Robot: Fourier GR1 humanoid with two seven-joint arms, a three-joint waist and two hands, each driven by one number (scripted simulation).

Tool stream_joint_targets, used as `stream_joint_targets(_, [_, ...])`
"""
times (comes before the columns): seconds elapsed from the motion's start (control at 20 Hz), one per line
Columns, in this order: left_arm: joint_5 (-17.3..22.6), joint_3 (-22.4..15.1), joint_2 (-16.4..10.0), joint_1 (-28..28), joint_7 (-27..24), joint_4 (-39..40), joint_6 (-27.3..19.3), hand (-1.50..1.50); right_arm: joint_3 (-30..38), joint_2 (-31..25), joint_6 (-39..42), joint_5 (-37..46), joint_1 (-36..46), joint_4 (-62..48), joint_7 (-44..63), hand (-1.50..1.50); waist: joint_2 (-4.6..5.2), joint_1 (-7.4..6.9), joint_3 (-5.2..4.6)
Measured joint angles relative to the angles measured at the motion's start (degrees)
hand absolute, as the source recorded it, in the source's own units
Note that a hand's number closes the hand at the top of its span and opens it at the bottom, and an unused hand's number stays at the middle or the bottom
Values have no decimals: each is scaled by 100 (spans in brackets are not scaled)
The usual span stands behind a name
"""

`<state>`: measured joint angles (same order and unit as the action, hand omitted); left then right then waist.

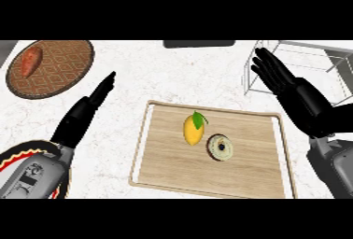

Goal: Pick the cupcake from the tray and place it in the tiered shelf

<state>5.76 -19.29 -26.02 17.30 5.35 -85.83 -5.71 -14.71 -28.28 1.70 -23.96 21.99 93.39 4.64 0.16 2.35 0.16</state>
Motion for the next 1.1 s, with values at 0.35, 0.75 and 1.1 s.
stream_joint_targets(0.35, [-71,266,440,-160,-122,175,-460,0,664,397,-1078,-161,-436,118,520,150,-16,-96,36])
stream_joint_targets(0.75, [69,392,690,-496,-231,250,-683,0,974,344,-3159,1521,-1461,-669,17,-150,6,-53,-26])
stream_joint_targets(1.1, [-30,400,911,-606,-363,325,-665,0,1139,1106,-3502,1460,-2432,-92,-1250,-150,-20,-146,-15])
